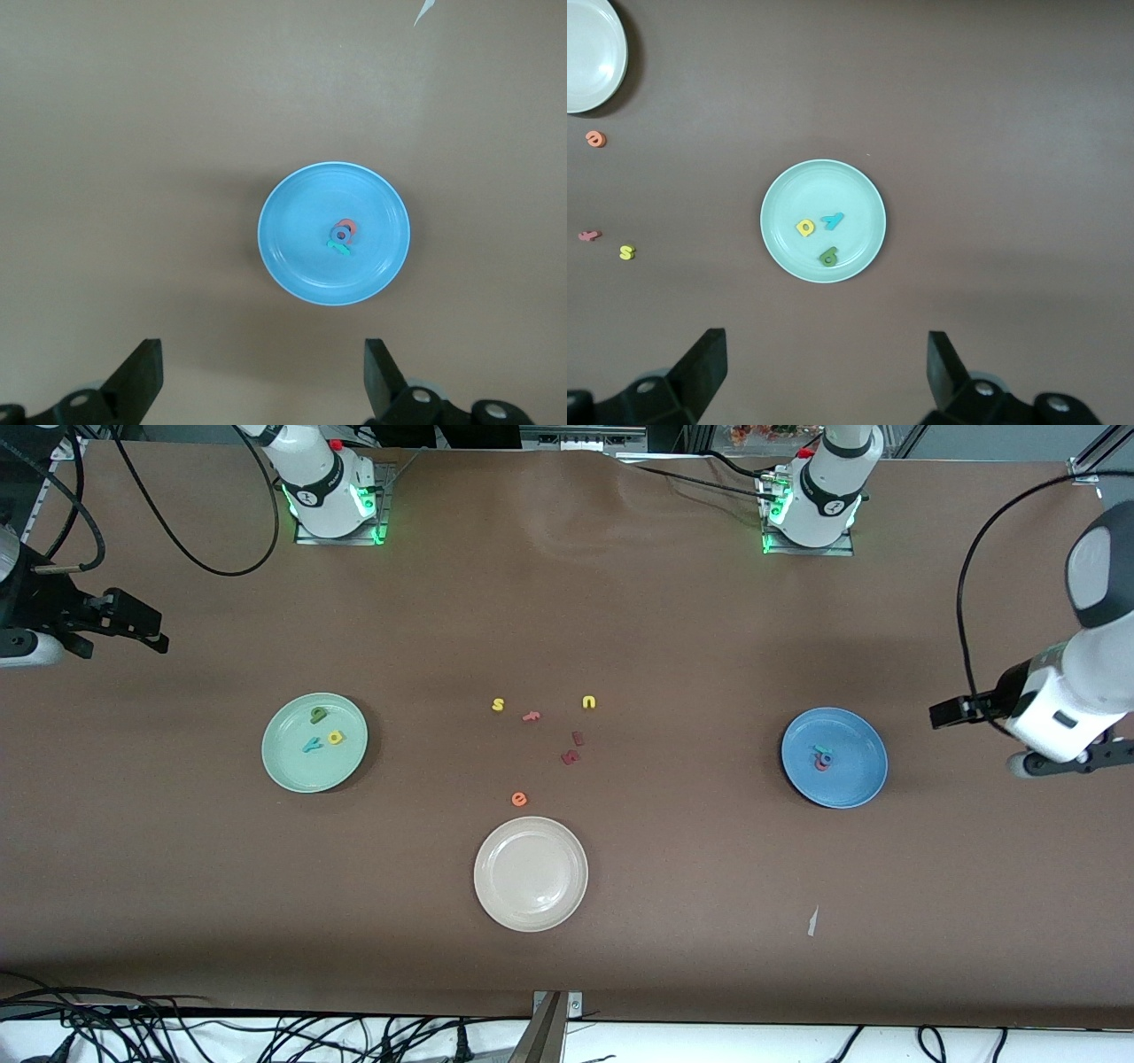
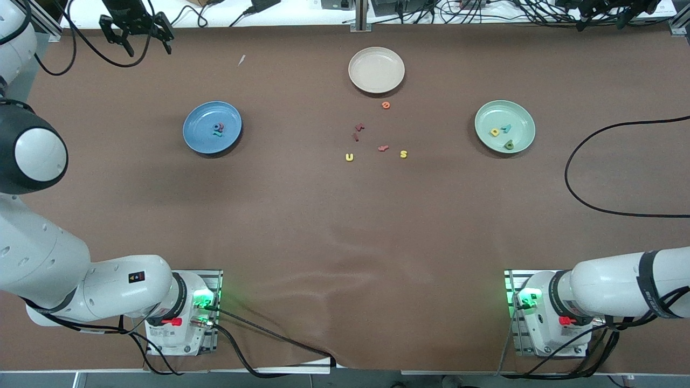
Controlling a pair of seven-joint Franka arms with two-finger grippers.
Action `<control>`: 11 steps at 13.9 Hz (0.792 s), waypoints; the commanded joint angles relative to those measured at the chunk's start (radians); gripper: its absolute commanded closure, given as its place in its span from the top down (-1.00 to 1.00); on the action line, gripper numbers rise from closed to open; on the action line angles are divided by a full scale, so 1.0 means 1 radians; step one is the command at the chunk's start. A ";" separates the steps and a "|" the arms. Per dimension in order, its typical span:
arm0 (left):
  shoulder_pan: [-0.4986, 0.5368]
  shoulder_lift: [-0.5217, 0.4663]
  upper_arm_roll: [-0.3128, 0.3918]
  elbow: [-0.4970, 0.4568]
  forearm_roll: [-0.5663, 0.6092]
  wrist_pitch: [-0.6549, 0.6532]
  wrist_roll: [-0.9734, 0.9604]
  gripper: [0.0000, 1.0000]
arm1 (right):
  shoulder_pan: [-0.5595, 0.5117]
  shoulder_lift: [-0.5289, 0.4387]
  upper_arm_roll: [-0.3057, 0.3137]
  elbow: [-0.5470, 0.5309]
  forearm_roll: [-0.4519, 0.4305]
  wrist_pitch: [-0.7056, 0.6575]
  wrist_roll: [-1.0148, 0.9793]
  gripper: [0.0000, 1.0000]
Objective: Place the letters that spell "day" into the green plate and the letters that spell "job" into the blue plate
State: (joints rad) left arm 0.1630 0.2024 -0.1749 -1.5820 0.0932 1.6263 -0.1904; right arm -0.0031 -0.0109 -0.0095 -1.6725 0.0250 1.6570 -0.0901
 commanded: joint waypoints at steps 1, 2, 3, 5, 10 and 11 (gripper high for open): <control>-0.080 -0.047 0.107 -0.001 -0.137 -0.084 0.012 1.00 | 0.000 0.008 0.002 0.020 -0.007 -0.020 0.010 1.00; -0.085 -0.050 0.116 0.034 -0.151 -0.136 0.014 1.00 | 0.000 0.008 0.002 0.020 -0.007 -0.020 0.010 1.00; -0.092 -0.070 0.117 0.054 -0.159 -0.161 0.023 1.00 | 0.000 0.008 0.002 0.020 -0.007 -0.022 0.010 1.00; -0.102 -0.122 0.118 0.030 -0.142 -0.164 0.099 1.00 | 0.000 0.008 0.002 0.017 -0.005 -0.022 0.010 1.00; -0.096 -0.144 0.132 -0.006 -0.142 -0.105 0.178 1.00 | 0.002 0.002 0.003 0.008 -0.002 -0.020 0.010 1.00; -0.089 -0.138 0.130 0.000 -0.142 -0.103 0.178 1.00 | 0.002 -0.003 0.003 -0.001 0.000 -0.017 0.010 1.00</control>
State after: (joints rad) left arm 0.0769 0.0867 -0.0555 -1.5538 -0.0335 1.5007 -0.0424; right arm -0.0022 -0.0091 -0.0090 -1.6730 0.0251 1.6516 -0.0898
